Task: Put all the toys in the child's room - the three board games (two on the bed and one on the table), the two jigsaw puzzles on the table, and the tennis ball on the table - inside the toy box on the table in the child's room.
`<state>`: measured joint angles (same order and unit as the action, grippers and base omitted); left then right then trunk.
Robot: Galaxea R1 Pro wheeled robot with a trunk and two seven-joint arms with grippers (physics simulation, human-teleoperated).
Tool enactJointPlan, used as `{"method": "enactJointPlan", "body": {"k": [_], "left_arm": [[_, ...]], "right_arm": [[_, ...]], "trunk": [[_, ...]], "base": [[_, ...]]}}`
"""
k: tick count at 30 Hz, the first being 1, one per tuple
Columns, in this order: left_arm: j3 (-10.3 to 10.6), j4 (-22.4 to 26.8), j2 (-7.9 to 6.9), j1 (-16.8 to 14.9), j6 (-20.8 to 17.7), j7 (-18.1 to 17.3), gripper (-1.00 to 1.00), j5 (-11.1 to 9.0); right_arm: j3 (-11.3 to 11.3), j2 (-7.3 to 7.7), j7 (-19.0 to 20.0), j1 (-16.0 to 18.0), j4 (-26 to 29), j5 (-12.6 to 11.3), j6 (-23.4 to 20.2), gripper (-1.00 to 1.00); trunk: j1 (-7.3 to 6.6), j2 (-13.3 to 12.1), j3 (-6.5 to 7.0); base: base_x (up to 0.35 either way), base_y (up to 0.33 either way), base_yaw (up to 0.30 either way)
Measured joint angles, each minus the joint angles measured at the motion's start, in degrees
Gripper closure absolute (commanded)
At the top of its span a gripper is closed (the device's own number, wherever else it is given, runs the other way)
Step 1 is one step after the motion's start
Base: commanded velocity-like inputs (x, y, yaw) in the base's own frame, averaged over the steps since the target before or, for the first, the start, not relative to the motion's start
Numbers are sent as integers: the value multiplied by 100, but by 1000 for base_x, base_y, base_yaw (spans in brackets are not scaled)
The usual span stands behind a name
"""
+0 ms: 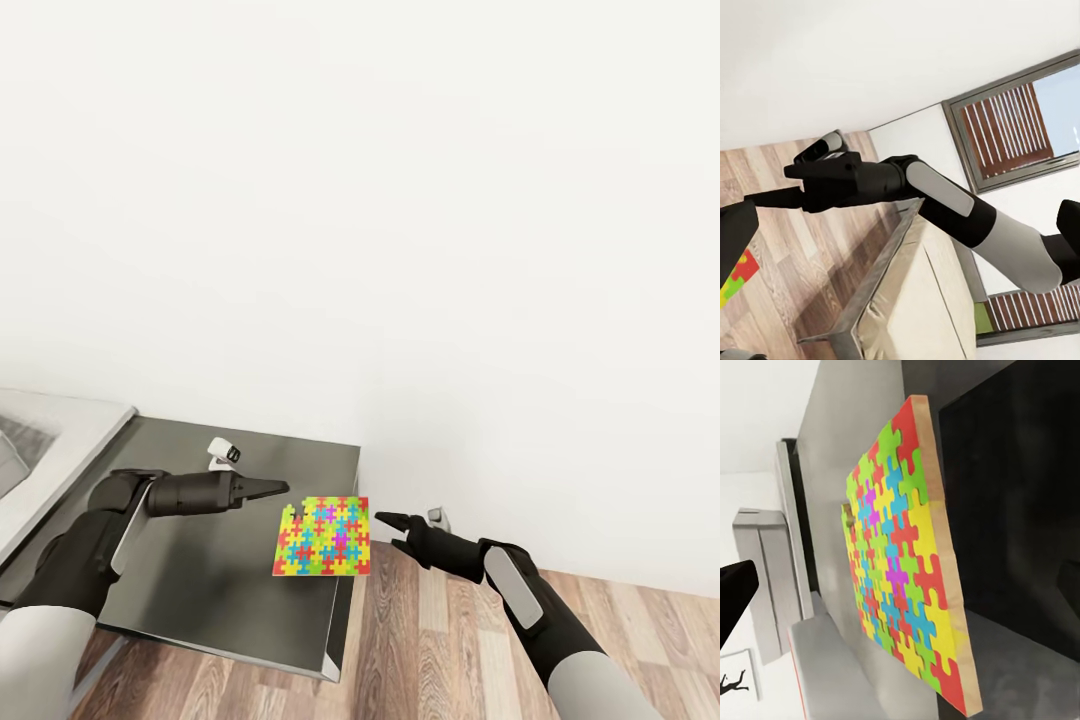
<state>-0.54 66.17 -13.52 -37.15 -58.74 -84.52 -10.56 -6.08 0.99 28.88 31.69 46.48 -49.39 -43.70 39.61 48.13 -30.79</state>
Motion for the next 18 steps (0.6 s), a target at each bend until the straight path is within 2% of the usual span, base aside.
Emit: {"method": "enactJointPlan", "body": {"k": [7, 11, 18], "left_arm": [[0, 0, 0, 0, 1, -4, -100, -1], [0, 0, 1, 2, 2, -6, -100, 0], [0, 0, 1, 7, 2, -6, -100, -2]], "right_arm": [[-11, -24, -12, 0, -47, -3, -124, -100], [-33, -152, -7, 30, -190, 3, -167, -100], [-36, -227, 1, 110, -275, 14, -178, -100]], "trunk": [[1, 2, -1], [1, 2, -1], [0, 2, -1]], "base": [[0, 0, 0], [0, 0, 0], [0, 10, 0]]}}
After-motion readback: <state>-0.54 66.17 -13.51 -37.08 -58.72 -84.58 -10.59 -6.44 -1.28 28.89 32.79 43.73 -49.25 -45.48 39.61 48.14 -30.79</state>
